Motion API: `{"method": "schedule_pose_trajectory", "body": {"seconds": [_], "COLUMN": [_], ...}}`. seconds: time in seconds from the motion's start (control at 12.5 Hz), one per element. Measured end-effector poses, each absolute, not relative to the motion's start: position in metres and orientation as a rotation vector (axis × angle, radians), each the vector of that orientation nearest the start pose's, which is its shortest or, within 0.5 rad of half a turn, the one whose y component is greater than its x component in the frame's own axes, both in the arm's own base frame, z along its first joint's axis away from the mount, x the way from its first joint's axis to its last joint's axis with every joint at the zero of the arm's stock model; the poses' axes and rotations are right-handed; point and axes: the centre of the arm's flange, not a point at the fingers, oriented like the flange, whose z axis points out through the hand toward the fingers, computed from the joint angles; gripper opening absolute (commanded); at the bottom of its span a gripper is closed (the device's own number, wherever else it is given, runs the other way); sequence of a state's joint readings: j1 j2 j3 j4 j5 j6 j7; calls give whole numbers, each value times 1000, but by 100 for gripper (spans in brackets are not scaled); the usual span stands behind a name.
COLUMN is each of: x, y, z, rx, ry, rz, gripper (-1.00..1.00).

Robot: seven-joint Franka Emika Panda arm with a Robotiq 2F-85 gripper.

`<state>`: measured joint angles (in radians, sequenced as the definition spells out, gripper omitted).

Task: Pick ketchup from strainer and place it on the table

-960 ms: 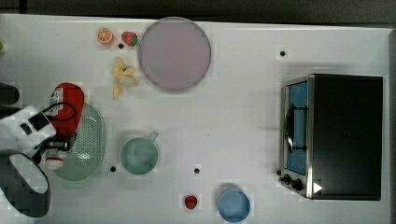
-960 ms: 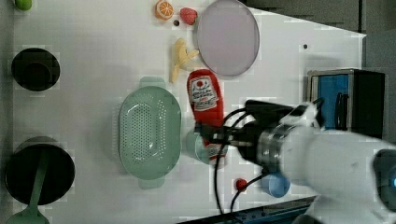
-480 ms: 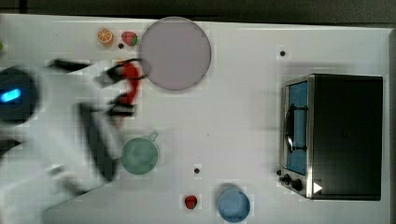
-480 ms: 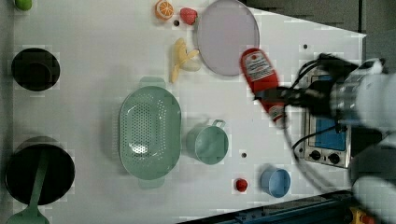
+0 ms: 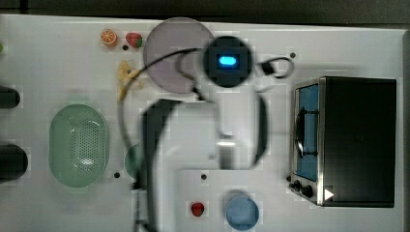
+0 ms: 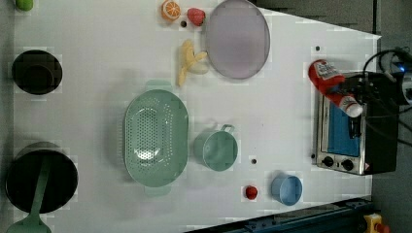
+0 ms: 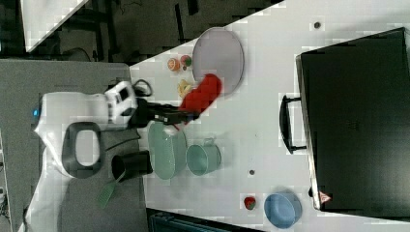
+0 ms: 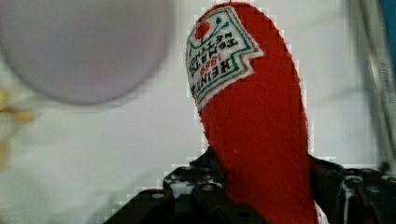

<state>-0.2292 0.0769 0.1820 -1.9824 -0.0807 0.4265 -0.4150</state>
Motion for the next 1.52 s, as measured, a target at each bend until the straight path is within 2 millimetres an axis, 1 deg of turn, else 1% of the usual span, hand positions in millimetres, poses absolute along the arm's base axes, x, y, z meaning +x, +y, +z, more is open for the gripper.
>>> {"method": "schedule_pose_trajectory", "body": {"seconds": [0.08, 0.16, 0.24, 0.4, 0.56, 0.64, 0.88, 0.96, 1.04, 1.2, 1.28, 1.36, 1.44, 1.52], "x": [561, 556, 550, 536, 523, 517, 497, 493, 492, 491, 488, 483, 480, 482], "y": [-56, -73, -84, -93, -89, -83, -61, -54, -46, -33, -30, -30, -31, -31], "z": [418, 412, 403, 376, 344, 328, 277, 258, 240, 207, 194, 189, 190, 197], "rx": [-3144, -3139, -3134, -3128, -3126, -3131, -3131, -3129, -3127, -3118, -3113, -3117, -3120, -3122], "ry": [646, 679, 705, 724, 704, 672, 601, 576, 550, 513, 509, 501, 501, 501], "rz": [103, 119, 137, 188, 178, 177, 102, 116, 145, 187, 226, 249, 250, 238], "gripper": [13, 13, 13, 13, 13, 13, 13, 13, 19, 61, 83, 99, 100, 100]}}
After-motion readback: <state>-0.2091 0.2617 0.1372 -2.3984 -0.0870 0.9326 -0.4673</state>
